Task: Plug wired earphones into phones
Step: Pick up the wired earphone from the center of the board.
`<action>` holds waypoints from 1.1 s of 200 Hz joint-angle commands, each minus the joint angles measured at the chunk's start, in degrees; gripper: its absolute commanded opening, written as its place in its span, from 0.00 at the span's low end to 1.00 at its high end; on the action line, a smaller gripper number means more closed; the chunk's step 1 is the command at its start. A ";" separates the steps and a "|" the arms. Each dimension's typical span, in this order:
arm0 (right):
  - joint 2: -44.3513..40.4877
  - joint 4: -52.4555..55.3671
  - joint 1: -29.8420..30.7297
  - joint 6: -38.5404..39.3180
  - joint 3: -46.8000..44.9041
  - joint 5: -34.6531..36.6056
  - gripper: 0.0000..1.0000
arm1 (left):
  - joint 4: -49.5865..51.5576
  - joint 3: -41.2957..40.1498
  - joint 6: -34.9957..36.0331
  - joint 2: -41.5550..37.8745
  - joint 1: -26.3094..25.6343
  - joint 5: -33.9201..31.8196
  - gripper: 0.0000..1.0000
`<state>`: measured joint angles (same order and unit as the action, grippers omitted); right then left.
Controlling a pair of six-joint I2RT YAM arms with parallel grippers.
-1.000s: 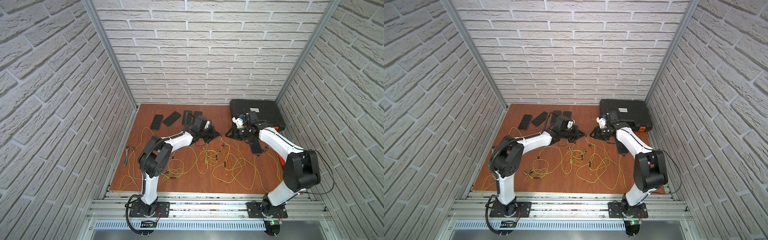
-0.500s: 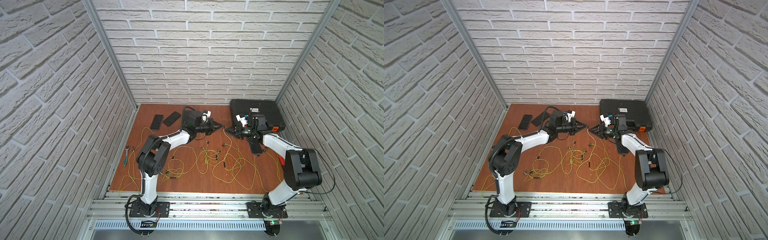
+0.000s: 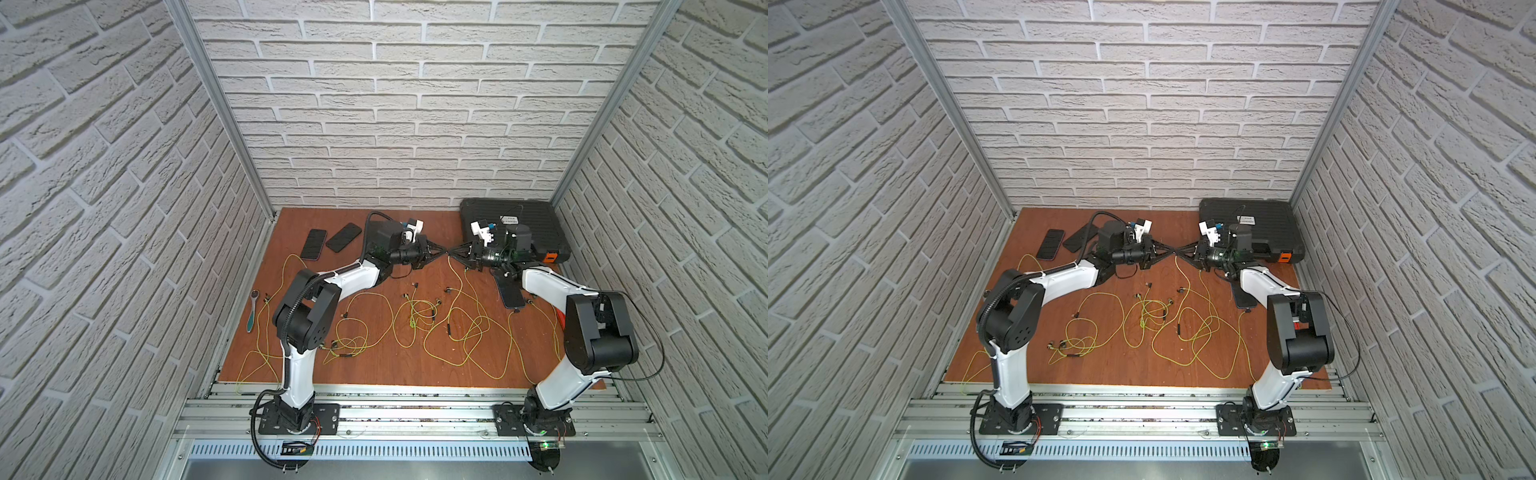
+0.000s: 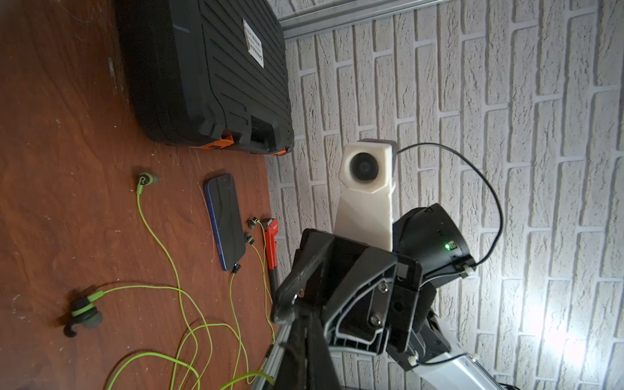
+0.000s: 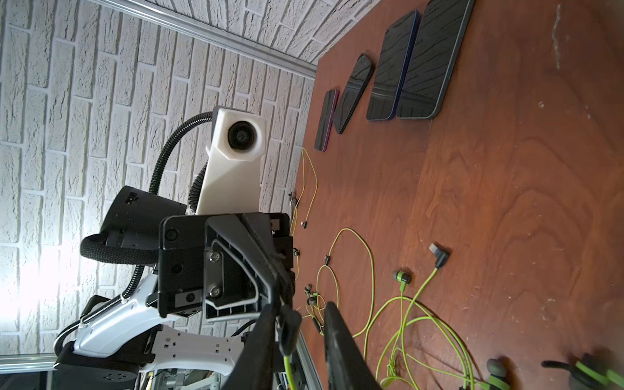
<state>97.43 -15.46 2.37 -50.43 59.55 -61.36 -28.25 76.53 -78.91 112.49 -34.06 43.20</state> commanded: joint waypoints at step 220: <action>-5.68 16.44 0.89 13.46 2.15 13.42 0.06 | 37.14 14.53 25.72 1.39 8.57 -18.03 0.57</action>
<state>97.30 -12.14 3.22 -48.01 59.66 -54.78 -7.33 84.03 -65.06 112.92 -28.03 33.50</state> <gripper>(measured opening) 0.099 0.552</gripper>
